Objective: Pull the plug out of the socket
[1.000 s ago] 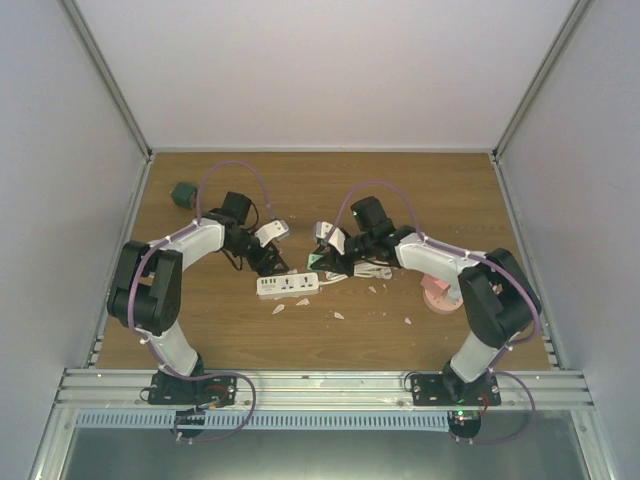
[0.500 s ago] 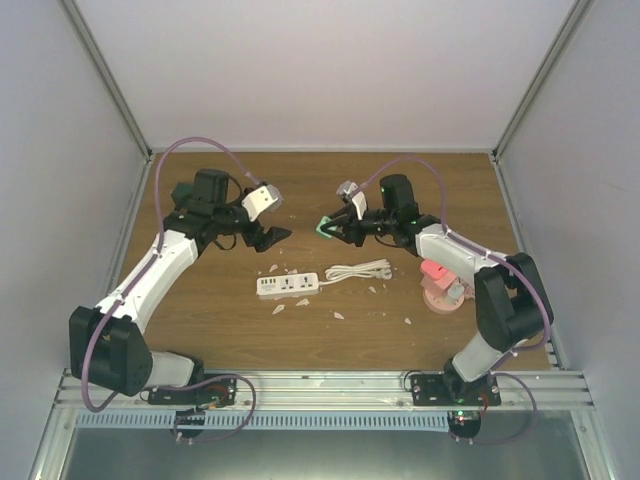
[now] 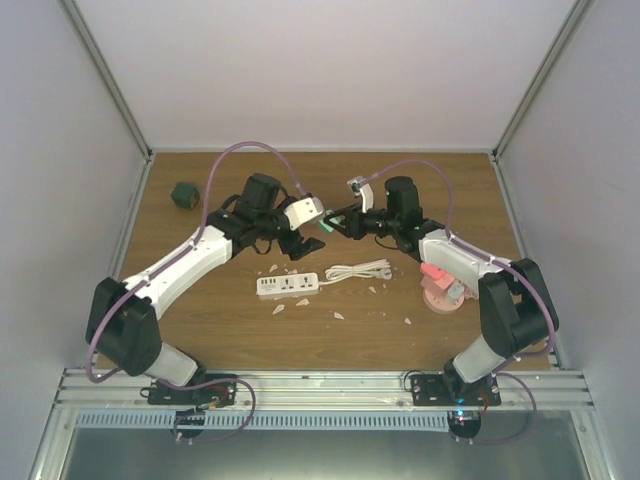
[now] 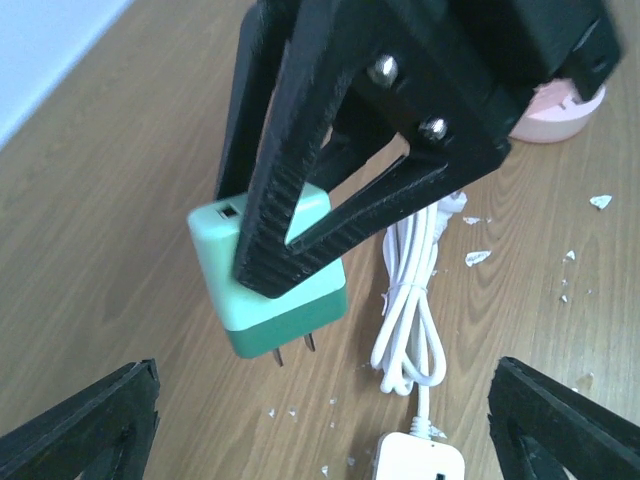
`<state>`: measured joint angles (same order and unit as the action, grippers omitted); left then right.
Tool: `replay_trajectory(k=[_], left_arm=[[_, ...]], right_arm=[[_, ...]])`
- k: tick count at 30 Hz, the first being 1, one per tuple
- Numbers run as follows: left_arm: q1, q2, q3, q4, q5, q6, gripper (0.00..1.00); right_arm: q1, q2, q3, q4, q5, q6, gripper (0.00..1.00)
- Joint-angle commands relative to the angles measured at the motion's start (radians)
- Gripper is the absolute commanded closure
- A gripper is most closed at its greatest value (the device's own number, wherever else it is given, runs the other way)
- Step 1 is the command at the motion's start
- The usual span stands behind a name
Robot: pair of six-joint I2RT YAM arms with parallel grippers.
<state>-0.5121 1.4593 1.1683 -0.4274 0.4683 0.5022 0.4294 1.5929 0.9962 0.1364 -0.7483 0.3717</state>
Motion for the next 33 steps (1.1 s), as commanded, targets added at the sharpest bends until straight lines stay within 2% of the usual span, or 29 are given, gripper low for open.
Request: replay_trajectory(k=[1, 5, 15, 19, 22, 30, 32, 33], left_arm=[[-0.024, 0.068, 0.058, 0.056, -0.052, -0.054, 0.13], [-0.047, 0.113, 0.091, 0.074, -0.071, -0.069, 0.16], [-0.071, 0.17, 0.125, 0.114, -0.177, -0.102, 0.28], [-0.074, 0.182, 0.126, 0.121, -0.182, -0.111, 0.3], [-0.075, 0.193, 0.128, 0.126, -0.188, -0.12, 0.37], [-0.074, 0.196, 0.125, 0.131, -0.199, -0.125, 0.61], [-0.072, 0.188, 0.116, 0.131, -0.19, -0.123, 0.65], [-0.068, 0.183, 0.111, 0.13, -0.181, -0.12, 0.67]], right_arm=[[-0.01, -0.027, -0.012, 0.051, 0.04, 0.154, 0.97], [-0.01, -0.022, -0.017, 0.066, 0.026, 0.205, 0.99], [-0.011, -0.031, -0.043, 0.1, 0.018, 0.302, 1.0], [-0.011, -0.02, -0.048, 0.112, 0.001, 0.353, 0.99], [-0.011, -0.008, -0.05, 0.127, -0.021, 0.372, 0.98], [-0.011, 0.001, -0.06, 0.136, -0.025, 0.379, 0.9], [-0.011, -0.004, -0.064, 0.133, -0.009, 0.368, 0.82], [-0.011, -0.006, -0.068, 0.135, -0.001, 0.363, 0.73]])
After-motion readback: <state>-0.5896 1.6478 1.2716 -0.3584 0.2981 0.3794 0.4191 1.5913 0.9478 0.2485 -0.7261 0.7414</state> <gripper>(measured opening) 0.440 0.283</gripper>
